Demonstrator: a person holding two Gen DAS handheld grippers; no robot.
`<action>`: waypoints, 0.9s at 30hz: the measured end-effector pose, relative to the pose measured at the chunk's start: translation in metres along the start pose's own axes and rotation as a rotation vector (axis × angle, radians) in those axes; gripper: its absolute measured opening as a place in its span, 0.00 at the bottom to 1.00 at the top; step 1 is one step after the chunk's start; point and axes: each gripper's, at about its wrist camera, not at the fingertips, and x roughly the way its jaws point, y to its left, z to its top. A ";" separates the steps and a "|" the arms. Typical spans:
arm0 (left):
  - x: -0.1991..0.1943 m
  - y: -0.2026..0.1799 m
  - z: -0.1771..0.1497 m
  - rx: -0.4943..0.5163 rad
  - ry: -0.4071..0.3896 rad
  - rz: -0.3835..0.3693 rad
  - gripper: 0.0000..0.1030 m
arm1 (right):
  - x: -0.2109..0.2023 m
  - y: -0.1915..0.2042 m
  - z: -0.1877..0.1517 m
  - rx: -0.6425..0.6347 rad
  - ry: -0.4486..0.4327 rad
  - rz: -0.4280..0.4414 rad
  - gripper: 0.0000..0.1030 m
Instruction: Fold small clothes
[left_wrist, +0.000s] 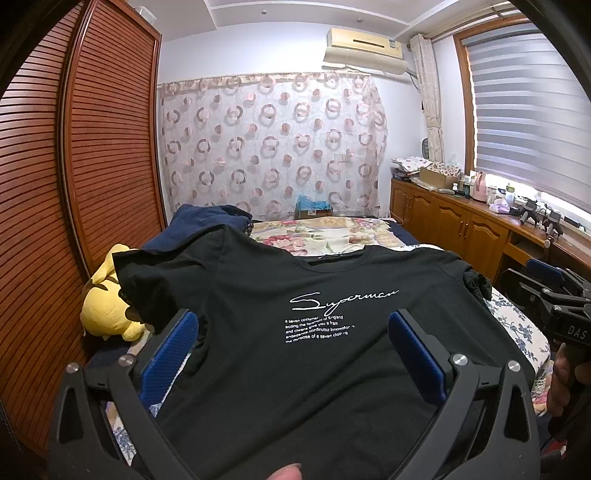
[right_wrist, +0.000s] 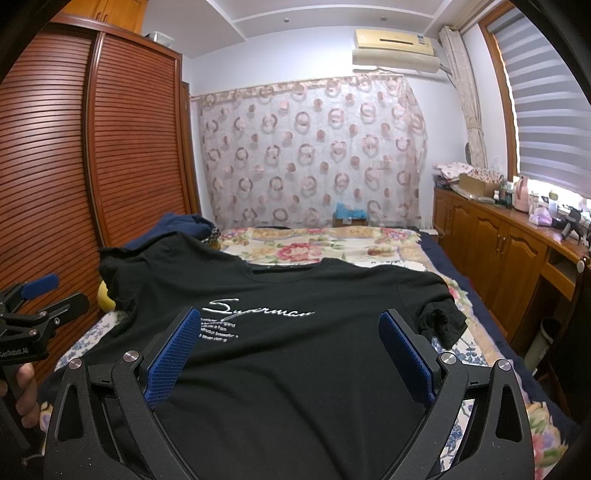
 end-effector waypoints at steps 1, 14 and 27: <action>0.000 0.000 0.000 0.000 0.000 0.000 1.00 | 0.000 0.000 0.000 0.000 0.000 0.000 0.96; -0.001 -0.002 -0.001 -0.008 0.001 -0.002 1.00 | 0.000 0.001 0.000 0.000 0.000 0.003 0.96; -0.002 -0.002 0.002 -0.009 0.000 -0.002 1.00 | -0.001 0.000 -0.001 0.000 -0.001 0.003 0.96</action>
